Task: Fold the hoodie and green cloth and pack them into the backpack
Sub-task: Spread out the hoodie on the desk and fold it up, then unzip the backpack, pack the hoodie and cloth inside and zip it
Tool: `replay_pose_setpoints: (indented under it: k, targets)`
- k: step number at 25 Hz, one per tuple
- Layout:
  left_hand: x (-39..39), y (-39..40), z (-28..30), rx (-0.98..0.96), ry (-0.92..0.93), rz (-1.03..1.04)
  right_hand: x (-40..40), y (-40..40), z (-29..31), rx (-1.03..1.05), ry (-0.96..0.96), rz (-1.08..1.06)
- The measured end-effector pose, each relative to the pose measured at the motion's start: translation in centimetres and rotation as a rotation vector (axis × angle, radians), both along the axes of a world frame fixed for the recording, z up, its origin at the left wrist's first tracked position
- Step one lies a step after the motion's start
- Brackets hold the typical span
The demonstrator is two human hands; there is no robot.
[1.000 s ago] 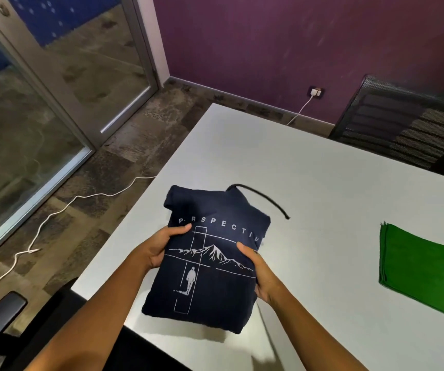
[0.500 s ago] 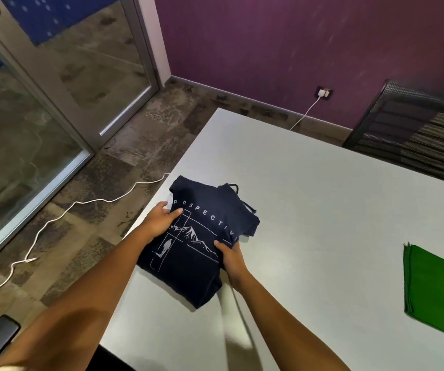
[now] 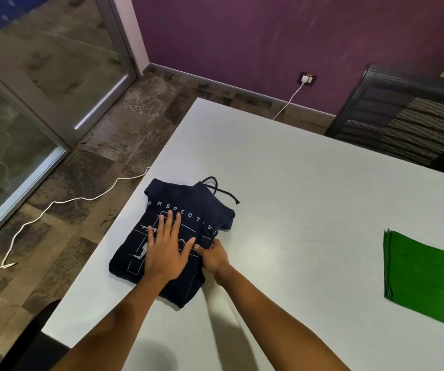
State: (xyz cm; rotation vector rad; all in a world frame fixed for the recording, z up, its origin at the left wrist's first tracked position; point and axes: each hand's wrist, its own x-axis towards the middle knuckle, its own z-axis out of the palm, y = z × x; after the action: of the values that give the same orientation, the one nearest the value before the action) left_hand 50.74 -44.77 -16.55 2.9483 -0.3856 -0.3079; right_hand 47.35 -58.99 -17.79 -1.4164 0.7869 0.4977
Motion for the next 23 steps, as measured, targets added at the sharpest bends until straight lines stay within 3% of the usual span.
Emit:
replay_pose_setpoints:
  k: [4, 9, 12, 19, 23]
  targets:
    - [0.5, -0.1, -0.6, 0.073, 0.019, -0.013, -3.3, -1.3, -0.1, -0.151, 0.034, 0.068]
    - [-0.2, -1.6, 0.2, 0.057, 0.018, 0.073, -9.2, -9.0, 0.3, -0.568, -0.312, -0.095]
    - [-1.3, -3.8, 1.2, -0.018, -0.033, 0.068, -12.3, -16.8, 1.1, -0.826, -0.363, -0.24]
    - [-5.6, -9.3, 2.6, -0.18, 0.024, 0.045, -19.2, -31.6, -0.9, -1.252, 0.071, -0.235]
    - [-9.2, -10.2, 2.3, -0.243, 0.081, -0.002, -21.5, -33.5, -1.6, -1.154, 0.222, -0.15]
